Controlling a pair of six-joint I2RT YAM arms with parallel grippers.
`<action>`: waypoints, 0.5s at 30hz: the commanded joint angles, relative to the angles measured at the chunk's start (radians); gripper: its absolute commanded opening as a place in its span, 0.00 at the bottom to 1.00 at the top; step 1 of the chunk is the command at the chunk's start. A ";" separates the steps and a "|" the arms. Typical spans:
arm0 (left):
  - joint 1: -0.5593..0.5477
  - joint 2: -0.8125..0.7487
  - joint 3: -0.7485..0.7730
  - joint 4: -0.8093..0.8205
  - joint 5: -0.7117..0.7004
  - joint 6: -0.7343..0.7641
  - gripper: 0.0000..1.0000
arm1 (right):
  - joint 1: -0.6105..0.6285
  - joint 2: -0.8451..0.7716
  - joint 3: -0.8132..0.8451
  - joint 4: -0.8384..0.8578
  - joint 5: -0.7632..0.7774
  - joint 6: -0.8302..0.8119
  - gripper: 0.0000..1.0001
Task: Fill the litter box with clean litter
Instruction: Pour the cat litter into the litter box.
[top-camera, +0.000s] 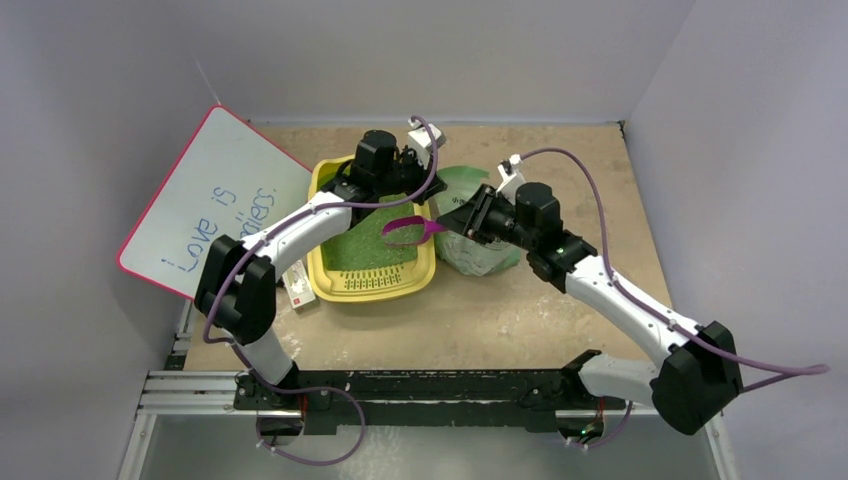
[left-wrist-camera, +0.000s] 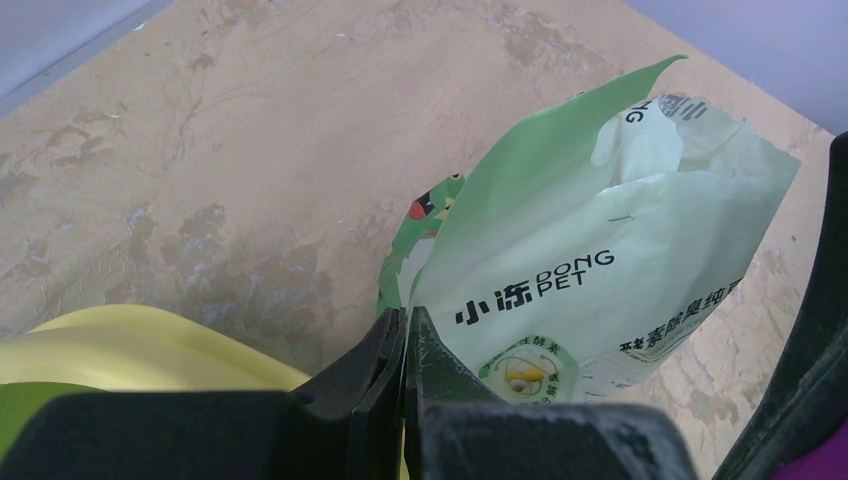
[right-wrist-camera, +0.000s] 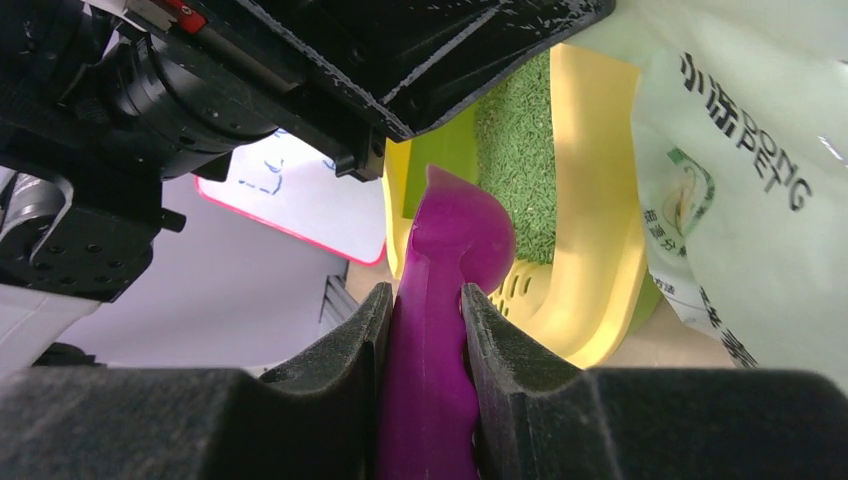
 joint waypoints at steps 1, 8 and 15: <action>0.003 0.005 0.009 0.044 -0.004 -0.014 0.00 | 0.031 0.022 0.094 -0.002 0.063 -0.078 0.00; 0.005 0.006 0.011 0.042 -0.005 -0.013 0.00 | 0.048 0.046 0.140 -0.055 0.085 -0.123 0.00; 0.005 0.006 0.015 0.039 -0.002 -0.013 0.00 | 0.047 0.013 0.151 -0.137 0.173 -0.162 0.00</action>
